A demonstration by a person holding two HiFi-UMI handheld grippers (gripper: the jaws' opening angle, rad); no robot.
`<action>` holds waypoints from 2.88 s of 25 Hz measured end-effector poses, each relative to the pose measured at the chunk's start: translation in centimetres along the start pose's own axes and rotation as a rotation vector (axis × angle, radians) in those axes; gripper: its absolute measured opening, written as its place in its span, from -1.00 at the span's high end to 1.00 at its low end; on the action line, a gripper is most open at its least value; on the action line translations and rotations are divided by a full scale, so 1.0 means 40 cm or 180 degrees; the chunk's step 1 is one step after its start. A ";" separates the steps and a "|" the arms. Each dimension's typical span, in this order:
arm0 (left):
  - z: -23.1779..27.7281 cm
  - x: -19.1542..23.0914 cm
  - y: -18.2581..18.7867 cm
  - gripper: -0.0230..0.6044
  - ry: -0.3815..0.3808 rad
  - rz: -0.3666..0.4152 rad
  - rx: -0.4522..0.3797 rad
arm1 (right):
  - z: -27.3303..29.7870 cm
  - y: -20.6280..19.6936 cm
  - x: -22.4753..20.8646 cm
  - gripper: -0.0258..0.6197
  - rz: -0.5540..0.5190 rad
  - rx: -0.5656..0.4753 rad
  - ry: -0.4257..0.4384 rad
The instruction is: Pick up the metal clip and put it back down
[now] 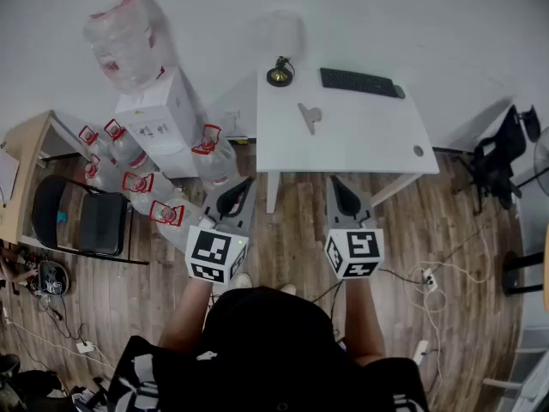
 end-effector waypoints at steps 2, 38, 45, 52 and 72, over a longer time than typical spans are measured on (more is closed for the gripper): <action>0.005 -0.012 0.001 0.85 0.0013 0.0003 0.0002 | -0.006 0.000 -0.011 0.81 0.0052 -0.0011 0.0011; 0.096 -0.205 -0.063 0.85 0.0060 0.0230 0.0156 | -0.076 -0.103 -0.182 0.81 0.0119 0.0151 0.0177; 0.177 -0.154 -0.081 0.85 0.0037 0.0311 0.0205 | 0.010 -0.106 -0.213 0.81 0.0066 0.0186 0.0167; 0.301 -0.066 -0.096 0.85 0.0042 0.0279 0.0211 | 0.134 -0.116 -0.268 0.81 0.0053 0.0247 0.0114; 0.637 0.267 -0.096 0.85 -0.0170 0.0145 0.0244 | 0.570 -0.105 -0.338 0.81 0.0126 0.0451 -0.0222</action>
Point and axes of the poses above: the fingertips, and each gripper's own axes: z forward along the fingers, x to its left, y out of its top, the point moved 5 cm from there along -z, backward along the fingers, and after that the axes turned 8 degrees about -x, right-handed, at the moved point
